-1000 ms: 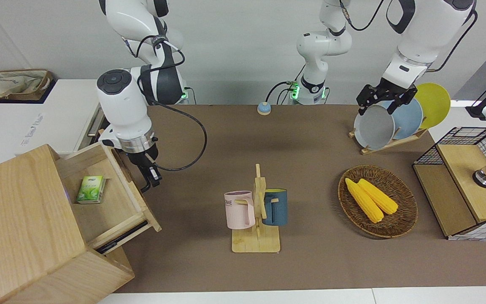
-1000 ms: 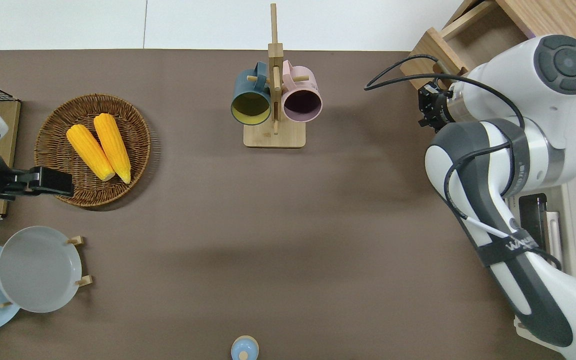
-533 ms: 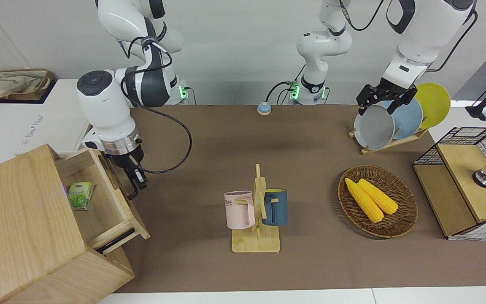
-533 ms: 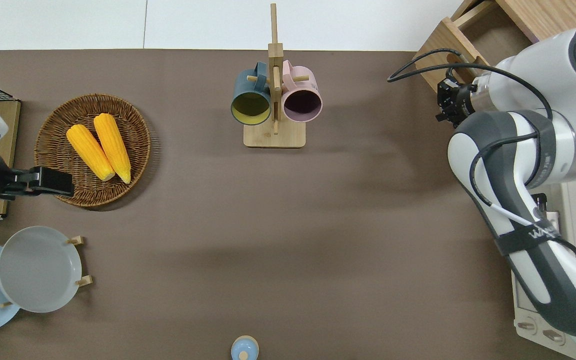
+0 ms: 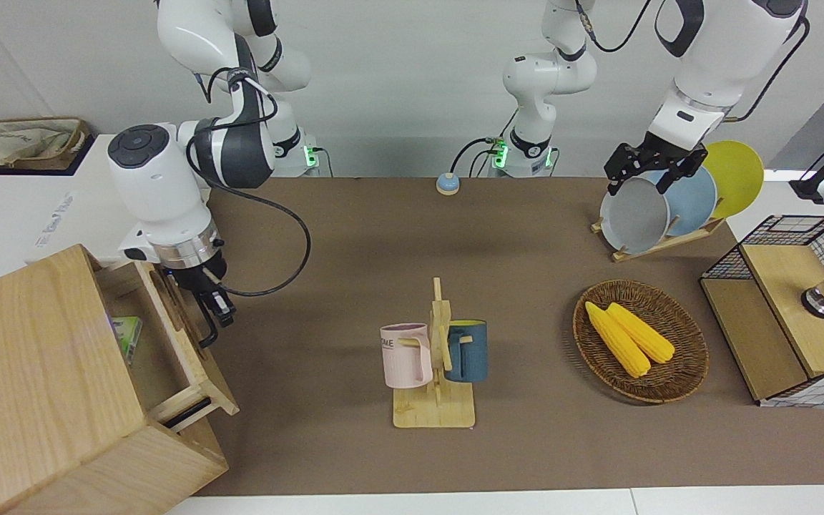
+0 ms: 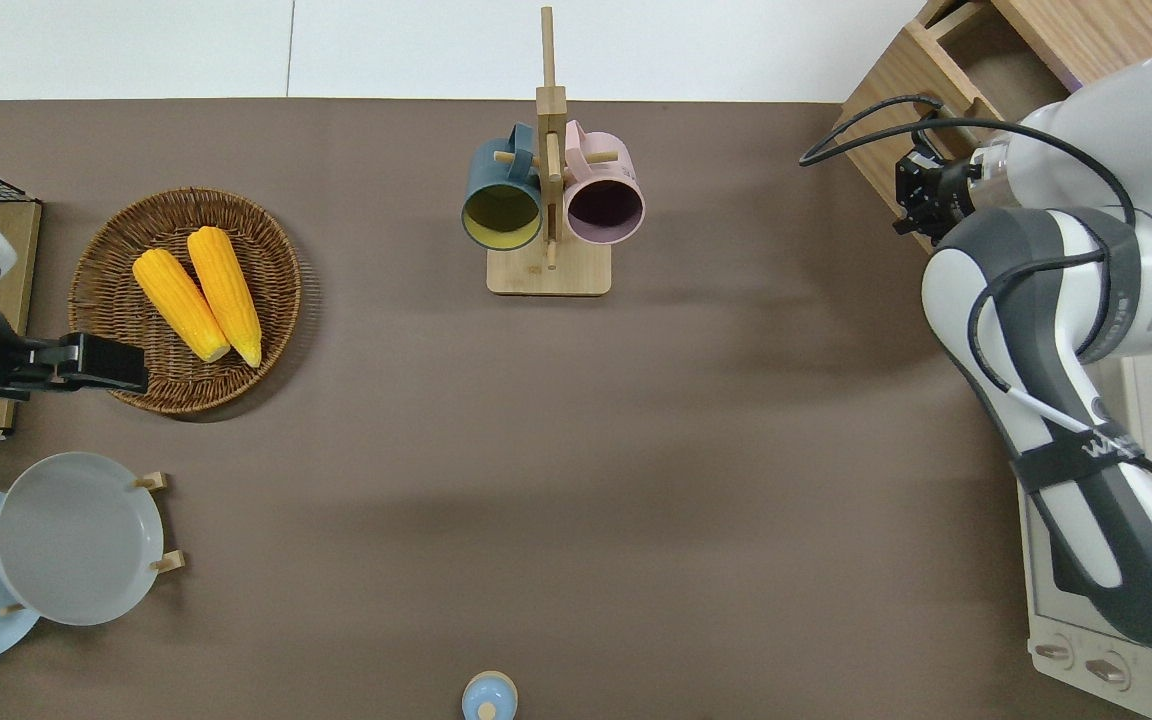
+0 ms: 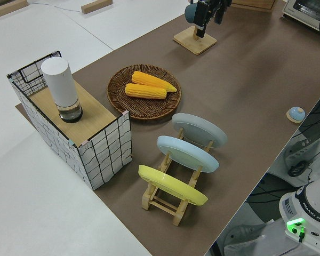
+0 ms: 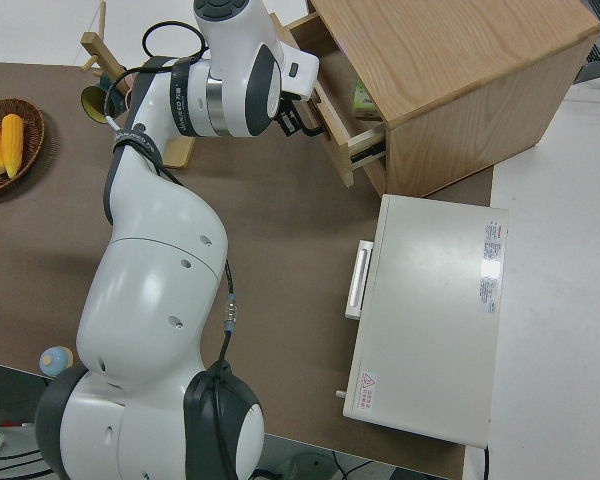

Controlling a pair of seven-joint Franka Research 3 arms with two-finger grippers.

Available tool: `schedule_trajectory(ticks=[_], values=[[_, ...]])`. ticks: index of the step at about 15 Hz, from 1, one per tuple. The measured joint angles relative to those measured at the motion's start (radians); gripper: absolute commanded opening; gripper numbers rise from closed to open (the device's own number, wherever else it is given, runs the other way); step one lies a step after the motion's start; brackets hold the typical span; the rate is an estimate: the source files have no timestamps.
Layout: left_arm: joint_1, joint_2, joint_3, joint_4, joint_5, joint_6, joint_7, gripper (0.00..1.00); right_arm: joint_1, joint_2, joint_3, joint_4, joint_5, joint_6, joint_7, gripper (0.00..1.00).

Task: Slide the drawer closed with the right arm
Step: 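Press the right gripper against the drawer front until fully shut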

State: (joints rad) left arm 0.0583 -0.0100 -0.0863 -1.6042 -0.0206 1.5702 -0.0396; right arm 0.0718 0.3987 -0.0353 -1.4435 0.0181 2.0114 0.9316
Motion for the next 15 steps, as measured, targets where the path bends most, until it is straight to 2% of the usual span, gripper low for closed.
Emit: schedule_trajectory(ticks=[8,15], values=[[0.000,0.000,0.000,0.000,0.000,0.000,0.000,1.00,-0.054,0.008,0.000,0.029,0.000,0.014,-0.020,0.000],[0.000,0.000,0.000,0.000,0.000,0.000,0.000,1.00,-0.100,0.021,0.003,0.032,0.001,0.048,-0.069,0.000]])
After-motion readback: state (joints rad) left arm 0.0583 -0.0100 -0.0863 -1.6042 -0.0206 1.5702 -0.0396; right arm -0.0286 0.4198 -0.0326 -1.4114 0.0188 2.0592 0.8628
